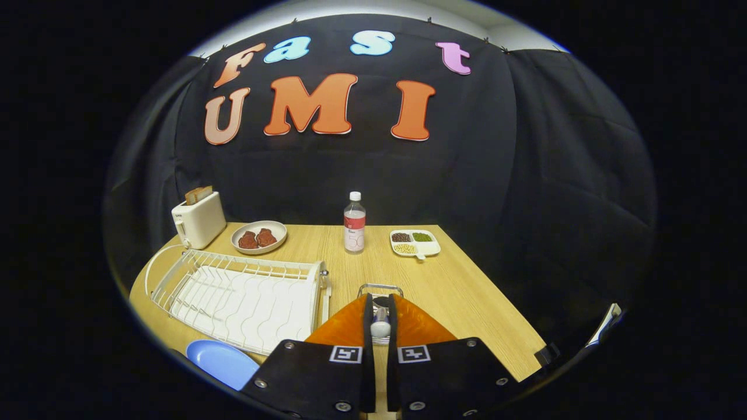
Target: Take the plate from the dish rack, then take the spoon from the basket and place it into the plate.
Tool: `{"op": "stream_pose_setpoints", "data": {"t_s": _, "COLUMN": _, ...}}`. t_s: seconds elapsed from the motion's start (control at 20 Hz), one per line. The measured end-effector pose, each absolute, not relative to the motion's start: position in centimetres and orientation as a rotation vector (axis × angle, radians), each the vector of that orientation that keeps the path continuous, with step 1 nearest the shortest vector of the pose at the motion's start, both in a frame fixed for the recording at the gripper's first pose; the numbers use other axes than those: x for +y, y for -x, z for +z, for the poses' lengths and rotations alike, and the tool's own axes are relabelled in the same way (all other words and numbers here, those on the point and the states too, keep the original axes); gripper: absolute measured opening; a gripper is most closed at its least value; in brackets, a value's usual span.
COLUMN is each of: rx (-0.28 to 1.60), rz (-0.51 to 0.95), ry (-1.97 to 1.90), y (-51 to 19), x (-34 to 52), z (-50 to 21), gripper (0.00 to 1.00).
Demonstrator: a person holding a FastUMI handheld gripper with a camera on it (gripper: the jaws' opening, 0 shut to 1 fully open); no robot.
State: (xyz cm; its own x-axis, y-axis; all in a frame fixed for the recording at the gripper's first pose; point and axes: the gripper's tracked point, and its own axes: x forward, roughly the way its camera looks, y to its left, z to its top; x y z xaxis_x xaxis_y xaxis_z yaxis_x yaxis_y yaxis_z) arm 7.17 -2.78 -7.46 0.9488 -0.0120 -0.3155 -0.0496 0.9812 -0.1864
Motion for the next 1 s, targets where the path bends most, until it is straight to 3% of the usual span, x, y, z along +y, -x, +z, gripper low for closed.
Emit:
{"op": "stream_pose_setpoints", "data": {"t_s": 0.55, "rx": 0.294, "rz": -0.006, "ry": 0.158, "y": 2.2, "x": 0.1, "z": -4.8, "gripper": 0.07}}
{"op": "stream_pose_setpoints", "data": {"t_s": 1.0, "rx": 0.319, "rz": 0.070, "ry": 0.121, "y": 7.4, "x": 5.8, "z": -6.3, "gripper": 0.08}}
